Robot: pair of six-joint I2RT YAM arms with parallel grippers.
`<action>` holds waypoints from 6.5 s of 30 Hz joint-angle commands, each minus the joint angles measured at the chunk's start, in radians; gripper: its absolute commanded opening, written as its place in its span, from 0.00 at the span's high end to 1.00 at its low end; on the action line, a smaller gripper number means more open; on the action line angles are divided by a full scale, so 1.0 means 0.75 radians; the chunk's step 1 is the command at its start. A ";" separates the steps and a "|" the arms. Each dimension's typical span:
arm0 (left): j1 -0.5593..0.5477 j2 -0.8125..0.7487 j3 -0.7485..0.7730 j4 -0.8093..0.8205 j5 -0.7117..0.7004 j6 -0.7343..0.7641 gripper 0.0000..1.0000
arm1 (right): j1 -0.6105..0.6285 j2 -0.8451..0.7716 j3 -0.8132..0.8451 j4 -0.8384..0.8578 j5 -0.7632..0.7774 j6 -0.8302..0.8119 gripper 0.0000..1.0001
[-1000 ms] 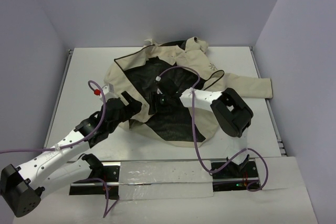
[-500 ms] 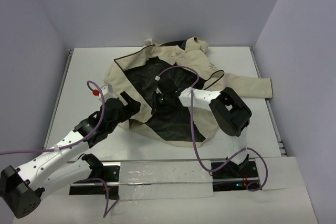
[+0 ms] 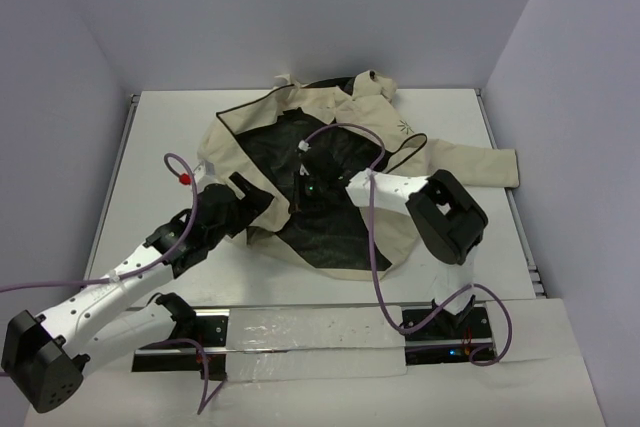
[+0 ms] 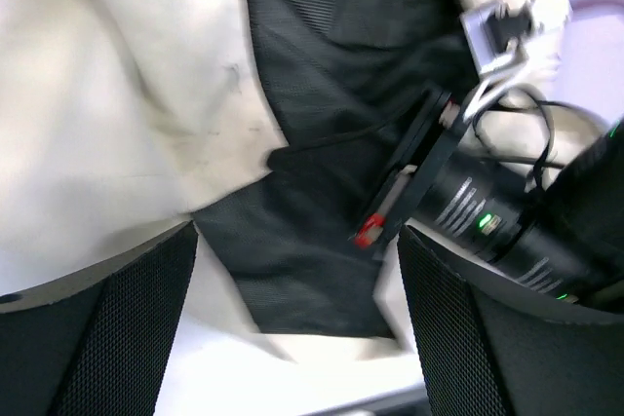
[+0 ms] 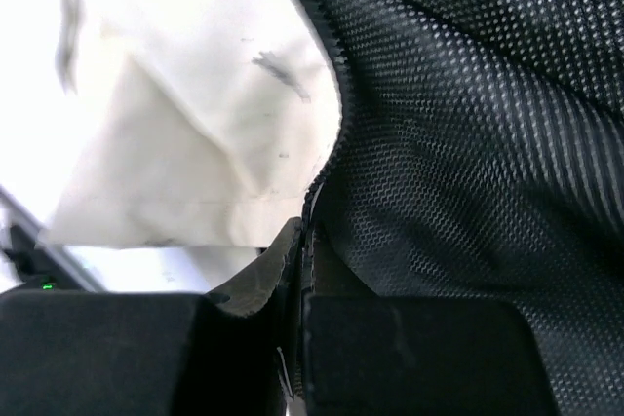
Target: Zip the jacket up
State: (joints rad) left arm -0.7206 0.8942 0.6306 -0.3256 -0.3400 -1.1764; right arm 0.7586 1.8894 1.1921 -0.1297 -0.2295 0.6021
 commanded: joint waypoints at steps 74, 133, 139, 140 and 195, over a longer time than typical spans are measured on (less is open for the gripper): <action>0.157 0.378 -0.473 1.962 0.666 -0.141 0.63 | -0.028 -0.709 -0.788 1.093 -0.072 0.349 1.00; 0.330 0.177 -0.341 1.169 0.831 0.020 1.00 | -0.056 -1.208 -0.536 -0.552 0.876 -0.134 0.62; 0.330 0.080 -0.306 1.044 0.810 0.073 1.00 | -0.181 -0.957 -0.557 -0.418 0.805 -0.071 0.54; 0.330 0.072 -0.301 1.032 0.809 0.077 1.00 | -0.230 -0.883 -0.540 -0.394 0.767 -0.069 0.52; 0.354 0.017 -0.147 0.770 0.793 0.203 1.00 | 0.141 -0.761 -0.601 -0.486 0.407 -0.185 0.97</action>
State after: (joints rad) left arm -0.4625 0.9287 0.4889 0.2442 0.2581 -1.0377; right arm 0.8575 1.2694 0.7518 -0.4766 0.1011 0.4496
